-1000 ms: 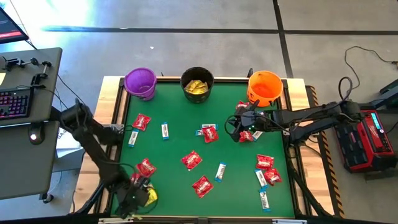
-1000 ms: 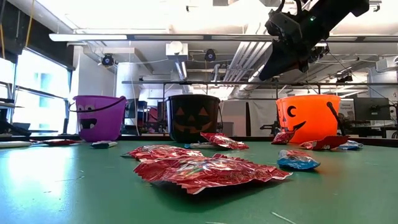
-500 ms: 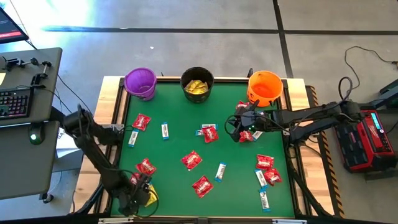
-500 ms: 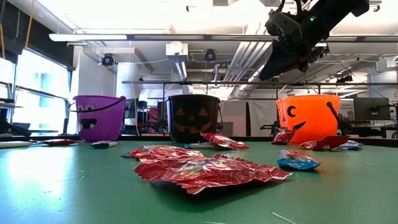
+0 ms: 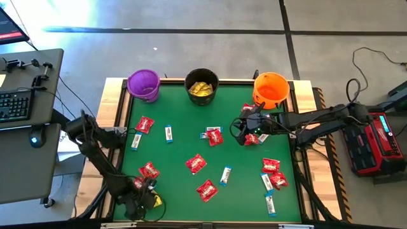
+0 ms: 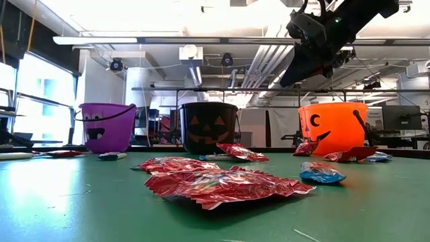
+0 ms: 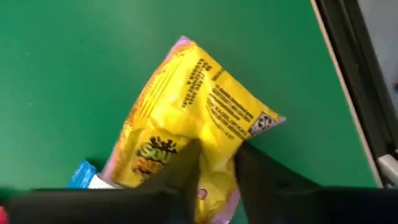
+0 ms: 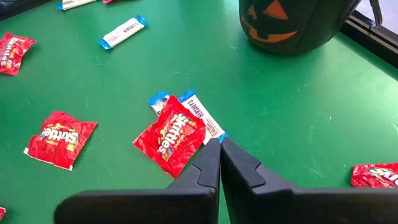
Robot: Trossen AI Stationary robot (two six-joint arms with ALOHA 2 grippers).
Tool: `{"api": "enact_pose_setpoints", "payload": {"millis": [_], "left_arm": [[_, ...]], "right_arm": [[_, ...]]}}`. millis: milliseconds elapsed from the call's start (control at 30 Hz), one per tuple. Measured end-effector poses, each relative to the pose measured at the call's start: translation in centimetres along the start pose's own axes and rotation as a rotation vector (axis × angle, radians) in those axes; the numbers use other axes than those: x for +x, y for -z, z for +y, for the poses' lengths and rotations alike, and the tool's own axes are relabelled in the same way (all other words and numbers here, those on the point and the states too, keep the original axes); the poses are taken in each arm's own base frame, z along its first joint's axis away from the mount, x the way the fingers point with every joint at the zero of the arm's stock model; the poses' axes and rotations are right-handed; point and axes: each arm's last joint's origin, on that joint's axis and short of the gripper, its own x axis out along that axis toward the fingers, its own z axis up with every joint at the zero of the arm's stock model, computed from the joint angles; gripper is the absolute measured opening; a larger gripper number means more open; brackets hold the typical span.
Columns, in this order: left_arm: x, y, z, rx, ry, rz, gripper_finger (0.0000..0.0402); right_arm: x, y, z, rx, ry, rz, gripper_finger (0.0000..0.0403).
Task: Sort candy by brand, put in halloween buckets
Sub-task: Put the yellow candy pack into the black bucket
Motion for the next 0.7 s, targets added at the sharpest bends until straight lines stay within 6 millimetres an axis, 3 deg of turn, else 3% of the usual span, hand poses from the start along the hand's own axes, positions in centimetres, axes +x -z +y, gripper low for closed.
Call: {"api": "enact_pose_setpoints", "payload": {"millis": [133,367,533,700], "left_arm": [[-0.5,-1.3,0.4,-0.074,0.061,0.013,0.0013],[-2.1,-3.7,2.1,-0.168,0.043,0.028,0.0009],[-3.9,-5.0,5.0,-0.270,0.044,-0.005,0.0002],[-6.1,-5.6,9.7,-0.380,-0.005,-0.026,0.0000]], "right_arm": [[0.0,0.0,0.0,-0.012,0.000,0.000,0.0000],[0.0,0.0,0.0,-0.026,0.000,0.000,0.0000],[0.0,0.0,0.0,-0.026,0.003,-0.002,0.0000],[0.0,0.0,0.0,-0.027,0.009,-0.005,0.0000]]}}
